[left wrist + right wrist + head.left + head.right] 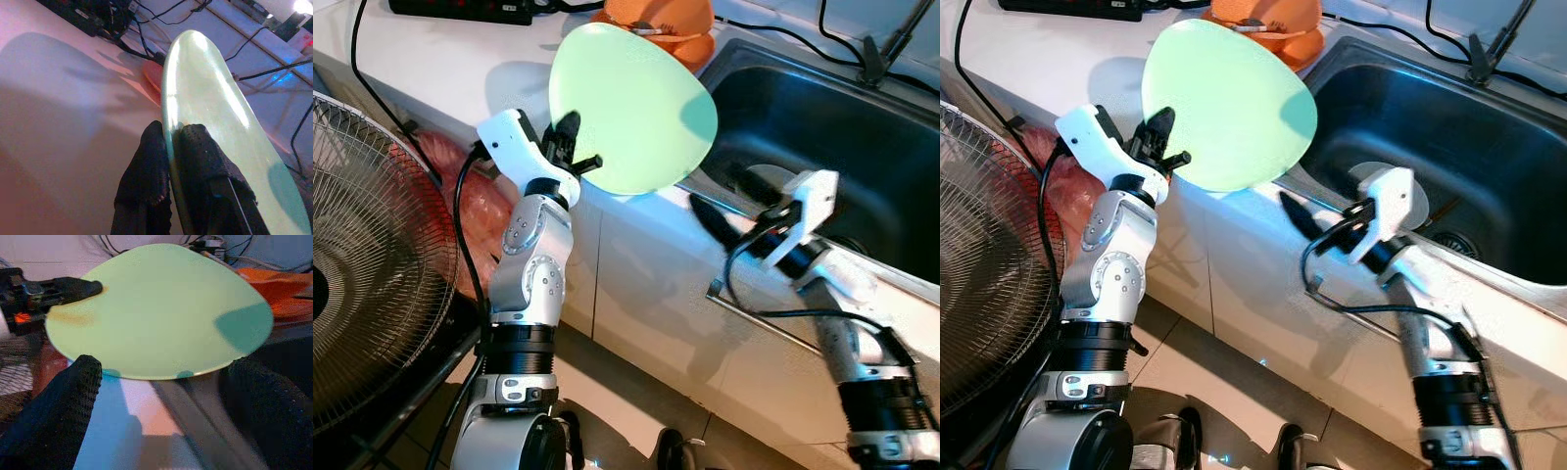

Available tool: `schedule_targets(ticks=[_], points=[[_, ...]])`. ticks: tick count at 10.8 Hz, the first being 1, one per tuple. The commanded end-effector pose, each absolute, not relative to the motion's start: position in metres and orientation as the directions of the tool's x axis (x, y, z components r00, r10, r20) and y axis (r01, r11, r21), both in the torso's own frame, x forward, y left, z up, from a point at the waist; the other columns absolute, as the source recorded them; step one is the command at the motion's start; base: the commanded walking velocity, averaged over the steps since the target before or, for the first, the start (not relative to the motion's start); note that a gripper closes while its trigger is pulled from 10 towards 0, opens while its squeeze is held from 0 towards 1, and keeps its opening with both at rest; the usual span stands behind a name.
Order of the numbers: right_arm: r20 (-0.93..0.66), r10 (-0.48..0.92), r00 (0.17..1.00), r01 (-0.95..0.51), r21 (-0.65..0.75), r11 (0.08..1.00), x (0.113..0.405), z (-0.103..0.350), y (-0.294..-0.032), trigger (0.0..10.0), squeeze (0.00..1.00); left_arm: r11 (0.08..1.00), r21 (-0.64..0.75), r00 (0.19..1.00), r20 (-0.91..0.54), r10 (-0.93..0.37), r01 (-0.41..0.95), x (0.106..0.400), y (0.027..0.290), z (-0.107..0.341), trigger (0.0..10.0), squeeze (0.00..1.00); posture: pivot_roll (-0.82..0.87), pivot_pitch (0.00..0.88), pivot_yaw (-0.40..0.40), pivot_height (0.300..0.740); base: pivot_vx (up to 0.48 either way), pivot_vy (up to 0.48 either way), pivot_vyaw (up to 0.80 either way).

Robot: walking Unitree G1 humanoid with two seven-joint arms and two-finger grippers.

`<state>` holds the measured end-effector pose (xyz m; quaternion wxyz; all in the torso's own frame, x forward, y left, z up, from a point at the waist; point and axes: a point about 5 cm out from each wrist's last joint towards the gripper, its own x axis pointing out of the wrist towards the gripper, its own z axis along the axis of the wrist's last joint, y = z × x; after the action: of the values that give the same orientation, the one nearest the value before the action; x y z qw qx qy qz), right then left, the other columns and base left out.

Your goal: Kitchen organization

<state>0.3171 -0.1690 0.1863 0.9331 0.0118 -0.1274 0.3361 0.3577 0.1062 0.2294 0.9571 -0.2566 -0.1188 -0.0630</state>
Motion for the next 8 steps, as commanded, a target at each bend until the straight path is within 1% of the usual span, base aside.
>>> schedule_targets(ticks=[1, 4, 5, 8], points=[[0.259, 0.590, 0.765, -0.590, -0.088, 0.803, 0.319, 0.192, -0.180, 10.0, 0.00, 0.848, -0.461, 0.944, 0.307, -0.121, 0.259, 0.355, 0.090, 0.243, 10.0, 0.00, 0.03, 0.181, -0.073, 0.740, 0.000, 0.000, 0.00], [0.266, 0.549, 0.792, -0.539, -0.117, 0.834, 0.321, 0.199, -0.195, 10.0, 0.00, 0.816, -0.452, 0.911, 0.359, -0.204, 0.361, 0.357, 0.067, 0.261, 10.0, 0.00, 0.02, 0.174, -0.062, 0.740, 0.000, 0.000, 0.00], [0.266, 0.544, 0.796, -0.533, -0.119, 0.838, 0.321, 0.199, -0.197, 10.0, 0.00, 0.804, -0.452, 0.900, 0.374, -0.222, 0.386, 0.357, 0.061, 0.267, 10.0, 0.00, 0.02, 0.171, -0.060, 0.740, 0.000, 0.000, 0.00], [0.270, 0.524, 0.808, -0.511, -0.124, 0.851, 0.320, 0.199, -0.203, 10.0, 0.00, 0.762, -0.415, 0.848, 0.418, -0.326, 0.498, 0.356, 0.030, 0.283, 10.0, 0.00, 0.01, 0.163, -0.042, 0.740, 0.000, 0.000, 0.00]])
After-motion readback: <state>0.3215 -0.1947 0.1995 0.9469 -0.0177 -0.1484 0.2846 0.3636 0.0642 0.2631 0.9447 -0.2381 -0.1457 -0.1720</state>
